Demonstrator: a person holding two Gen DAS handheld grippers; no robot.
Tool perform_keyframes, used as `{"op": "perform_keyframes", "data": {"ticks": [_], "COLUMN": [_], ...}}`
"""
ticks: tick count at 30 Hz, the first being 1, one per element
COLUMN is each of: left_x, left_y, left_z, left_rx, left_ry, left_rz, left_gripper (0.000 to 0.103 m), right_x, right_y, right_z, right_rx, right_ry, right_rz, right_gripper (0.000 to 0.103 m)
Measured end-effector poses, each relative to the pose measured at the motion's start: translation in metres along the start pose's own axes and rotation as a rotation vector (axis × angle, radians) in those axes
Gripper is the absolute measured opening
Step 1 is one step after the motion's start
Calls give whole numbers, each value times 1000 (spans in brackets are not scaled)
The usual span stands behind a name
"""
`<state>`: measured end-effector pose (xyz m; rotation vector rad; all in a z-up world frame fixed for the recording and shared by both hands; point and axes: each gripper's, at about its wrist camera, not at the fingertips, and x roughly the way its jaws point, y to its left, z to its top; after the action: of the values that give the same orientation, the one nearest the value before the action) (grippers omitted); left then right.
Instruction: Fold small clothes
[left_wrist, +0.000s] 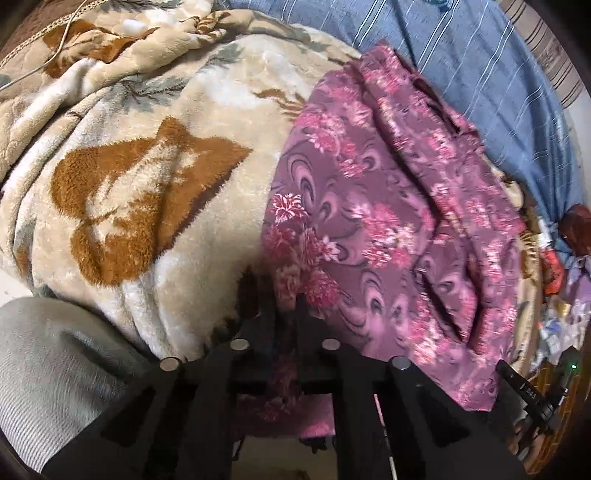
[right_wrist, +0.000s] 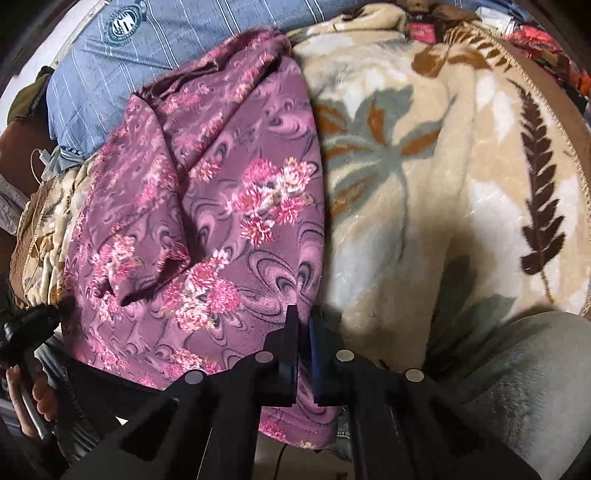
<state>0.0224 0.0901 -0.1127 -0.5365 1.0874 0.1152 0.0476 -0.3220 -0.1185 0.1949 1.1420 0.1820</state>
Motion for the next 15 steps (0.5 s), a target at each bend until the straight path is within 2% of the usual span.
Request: {"op": "perform_keyframes", "data": {"ticks": [3, 6, 8, 10, 12, 14, 15], "left_x": [-22, -22, -2, 12, 5, -7, -15], "left_y": [-7, -8, -9, -22, -34, -38, -40], "left_z": [-3, 0, 0, -7, -12, -13, -12], "left_rx": [57, 57, 68, 151, 206, 221, 221], "left_ry": [-44, -37, 16, 55, 31, -2, -13], "left_rz": [6, 75, 130, 190, 199, 174, 145], "left_gripper": [4, 4, 5, 5, 6, 13, 25], "right_x": [-22, -36, -32, -13, 0, -8, -16], "right_y": [-4, -6, -10, -11, -5, 1, 1], "right_z": [-2, -1, 2, 6, 7, 8, 10], "right_rx": [8, 6, 28, 35, 6, -21, -19], "right_ry": [-32, -43, -19, 38, 76, 56, 31], "right_rz": [22, -11, -25, -48, -53, -39, -28], "right_gripper": [4, 4, 4, 4, 5, 11, 14]}}
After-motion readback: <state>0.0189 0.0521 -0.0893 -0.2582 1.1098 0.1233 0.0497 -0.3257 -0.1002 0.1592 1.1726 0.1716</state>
